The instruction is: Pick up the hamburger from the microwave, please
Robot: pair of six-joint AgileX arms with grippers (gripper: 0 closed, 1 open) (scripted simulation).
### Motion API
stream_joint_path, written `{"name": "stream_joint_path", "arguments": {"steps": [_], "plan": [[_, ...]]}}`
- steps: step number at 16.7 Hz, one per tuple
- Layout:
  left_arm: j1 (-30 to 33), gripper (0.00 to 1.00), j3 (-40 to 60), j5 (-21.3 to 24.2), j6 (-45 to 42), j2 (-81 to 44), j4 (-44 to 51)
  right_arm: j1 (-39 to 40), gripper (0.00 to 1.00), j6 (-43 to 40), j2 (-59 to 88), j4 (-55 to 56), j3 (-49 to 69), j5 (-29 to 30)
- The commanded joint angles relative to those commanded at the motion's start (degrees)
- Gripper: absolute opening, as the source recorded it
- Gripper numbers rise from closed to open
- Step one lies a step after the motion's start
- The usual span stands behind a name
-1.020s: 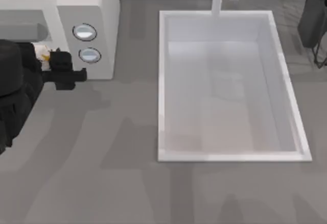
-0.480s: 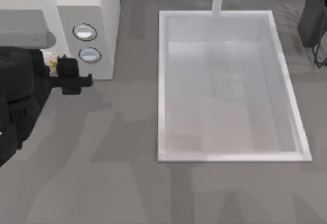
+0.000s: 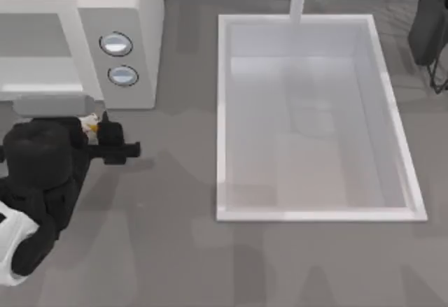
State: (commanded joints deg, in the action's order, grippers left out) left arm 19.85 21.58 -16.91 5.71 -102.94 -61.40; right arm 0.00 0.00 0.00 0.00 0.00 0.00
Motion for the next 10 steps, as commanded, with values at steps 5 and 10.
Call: {"name": "stream_joint_path", "arguments": {"steps": [5, 10], "plan": [[-0.2, 0.00, -3.8, 0.4, -0.1, -9.0, -12.2, 0.0, 1.00, 0.0, 0.0, 0.0, 0.0, 0.0], [-0.2, 0.00, -4.0, 0.5, -0.1, -9.6, -12.9, 0.0, 1.00, 0.0, 0.0, 0.0, 0.0, 0.0]]}}
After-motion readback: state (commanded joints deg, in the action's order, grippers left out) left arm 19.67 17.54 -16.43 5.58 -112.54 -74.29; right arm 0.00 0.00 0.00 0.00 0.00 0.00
